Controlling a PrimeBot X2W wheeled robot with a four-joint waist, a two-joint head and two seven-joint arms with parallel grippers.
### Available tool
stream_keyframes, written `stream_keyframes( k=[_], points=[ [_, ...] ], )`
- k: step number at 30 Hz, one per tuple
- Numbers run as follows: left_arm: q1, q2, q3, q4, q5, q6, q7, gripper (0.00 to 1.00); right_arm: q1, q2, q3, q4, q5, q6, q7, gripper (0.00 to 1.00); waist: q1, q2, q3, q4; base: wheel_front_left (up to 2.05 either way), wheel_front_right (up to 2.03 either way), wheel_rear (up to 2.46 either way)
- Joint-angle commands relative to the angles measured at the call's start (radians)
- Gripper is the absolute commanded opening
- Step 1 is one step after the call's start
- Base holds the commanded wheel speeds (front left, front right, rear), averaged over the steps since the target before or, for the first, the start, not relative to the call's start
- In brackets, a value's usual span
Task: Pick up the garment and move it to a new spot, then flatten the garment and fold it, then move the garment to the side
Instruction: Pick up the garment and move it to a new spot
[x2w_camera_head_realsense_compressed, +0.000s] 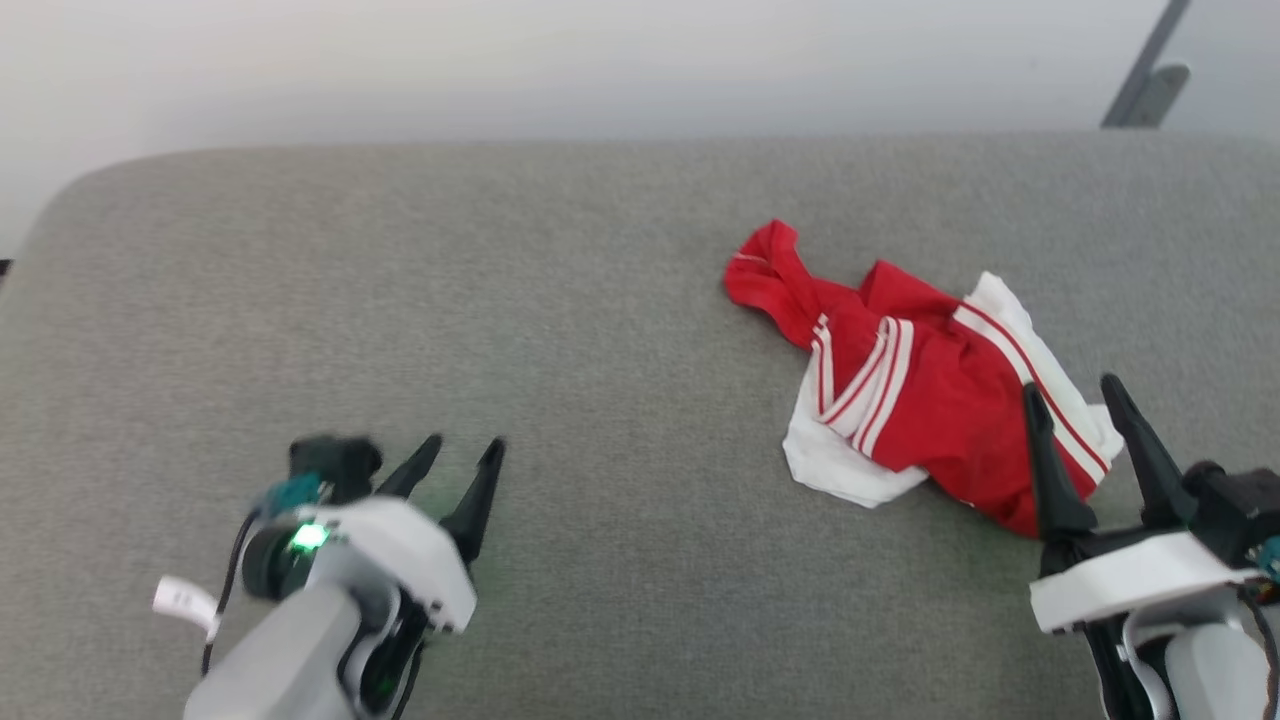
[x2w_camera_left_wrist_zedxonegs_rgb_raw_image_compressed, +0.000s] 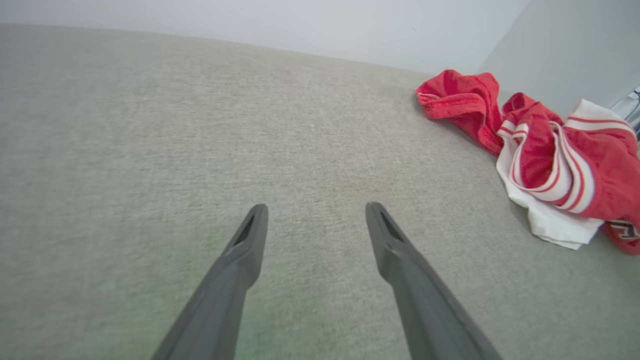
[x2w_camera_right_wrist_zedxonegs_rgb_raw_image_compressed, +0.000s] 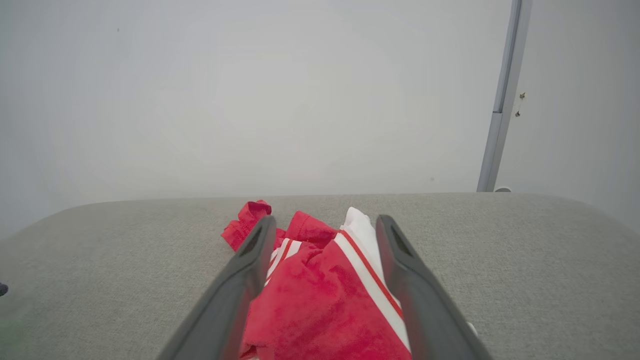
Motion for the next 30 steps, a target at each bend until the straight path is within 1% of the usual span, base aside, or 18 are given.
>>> stream_keyframes(
  k=[1,6,7,10,14,19,21,25,27,30],
  points=[
    [0.03,0.0,0.025,-0.019,0.021,0.007,-0.004,1.0,0.016,-0.005,-0.002,0.0,0.005,0.0,-0.005,1.0,0.0,0.0,-0.025,0.023,0.0,0.0,0.0],
    [0.187,0.021,0.19,-0.136,0.119,0.041,-0.005,1.0,0.05,-0.006,-0.02,0.001,0.005,0.0,-0.005,1.0,0.0,0.0,-0.052,0.026,0.0,0.0,0.0],
    [0.218,0.023,0.224,-0.166,0.153,0.049,-0.005,1.0,0.055,-0.004,-0.023,0.001,0.004,0.0,-0.005,1.0,0.0,0.0,-0.057,0.025,0.0,0.0,0.0],
    [0.317,0.011,0.34,-0.257,0.232,0.069,-0.005,1.0,0.065,-0.001,-0.03,-0.004,0.0,0.0,-0.005,1.0,0.0,0.0,-0.068,0.019,0.0,0.0,0.0],
    [0.435,-0.016,0.467,-0.359,0.356,0.09,-0.005,1.0,0.064,0.003,-0.035,-0.008,0.0,0.0,-0.005,1.0,0.0,0.0,-0.076,0.009,0.0,0.0,0.0],
    [0.539,-0.056,0.588,-0.447,0.488,0.077,-0.005,1.0,0.055,0.005,-0.039,-0.012,-0.002,0.0,-0.005,1.0,0.0,0.0,-0.091,0.0,0.0,0.0,0.0],
    [0.563,-0.069,0.626,-0.478,0.55,0.073,-0.005,1.0,0.054,0.006,-0.043,-0.016,-0.004,0.0,-0.005,1.0,0.0,0.0,-0.096,-0.003,0.0,0.0,0.0],
    [0.596,-0.108,0.705,-0.552,0.64,0.057,-0.005,1.0,0.051,0.016,-0.052,-0.031,-0.007,0.0,-0.005,1.0,0.0,0.0,-0.103,-0.006,0.0,0.0,0.0],
    [0.608,-0.133,0.738,-0.592,0.676,0.042,-0.005,1.0,0.049,0.022,-0.056,-0.042,-0.009,0.0,-0.005,1.0,0.0,0.0,-0.106,-0.007,0.0,0.0,0.0],
    [0.633,-0.171,0.785,-0.629,0.723,0.004,-0.005,1.0,0.054,0.034,-0.066,-0.061,-0.01,0.0,-0.005,1.0,0.0,0.0,-0.109,-0.009,0.0,0.0,0.0]
  ],
)
